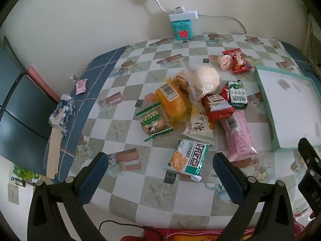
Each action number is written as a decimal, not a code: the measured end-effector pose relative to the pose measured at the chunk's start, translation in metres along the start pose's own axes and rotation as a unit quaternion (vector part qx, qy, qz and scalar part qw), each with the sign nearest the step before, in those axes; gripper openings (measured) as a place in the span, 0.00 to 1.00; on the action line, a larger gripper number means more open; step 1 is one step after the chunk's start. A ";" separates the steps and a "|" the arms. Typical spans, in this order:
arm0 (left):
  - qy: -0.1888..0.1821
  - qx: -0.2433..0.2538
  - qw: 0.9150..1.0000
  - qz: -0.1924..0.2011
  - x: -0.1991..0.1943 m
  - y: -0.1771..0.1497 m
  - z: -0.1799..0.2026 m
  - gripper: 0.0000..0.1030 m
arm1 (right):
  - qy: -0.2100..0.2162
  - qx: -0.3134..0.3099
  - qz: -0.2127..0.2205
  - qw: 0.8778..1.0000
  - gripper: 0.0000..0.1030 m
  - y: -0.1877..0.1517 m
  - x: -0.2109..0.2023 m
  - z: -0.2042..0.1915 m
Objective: Organize snacks
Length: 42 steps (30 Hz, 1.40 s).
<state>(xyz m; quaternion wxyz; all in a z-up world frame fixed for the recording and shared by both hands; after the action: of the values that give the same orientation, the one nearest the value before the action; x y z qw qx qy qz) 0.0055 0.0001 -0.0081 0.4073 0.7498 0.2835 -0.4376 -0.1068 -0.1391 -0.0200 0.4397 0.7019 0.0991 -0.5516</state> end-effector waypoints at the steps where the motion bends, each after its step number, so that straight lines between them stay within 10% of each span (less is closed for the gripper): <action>1: -0.001 -0.001 1.000 0.001 0.000 0.000 0.000 1.00 | 0.000 0.000 -0.001 1.000 1.00 0.000 0.000 0.000; 42: 0.000 -0.017 1.000 -0.007 0.004 -0.002 -0.008 1.00 | 0.001 -0.002 -0.007 1.000 1.00 -0.001 0.005 -0.002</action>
<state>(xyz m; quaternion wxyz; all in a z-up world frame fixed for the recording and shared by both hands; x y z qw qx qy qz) 0.0089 0.0083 -0.0105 0.4169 0.7407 0.2964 -0.4356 -0.1041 -0.1388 -0.0242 0.4371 0.7007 0.1057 -0.5538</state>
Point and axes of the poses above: each gripper's, at about its wrist camera, not at the fingertips, and x roughly the way its jaws point, z to its right, y to its top, the point moved 1 cm from there along x, roughly the way its jaws point, and after that the axes turned 8 degrees about -z, right-handed, at the moved point
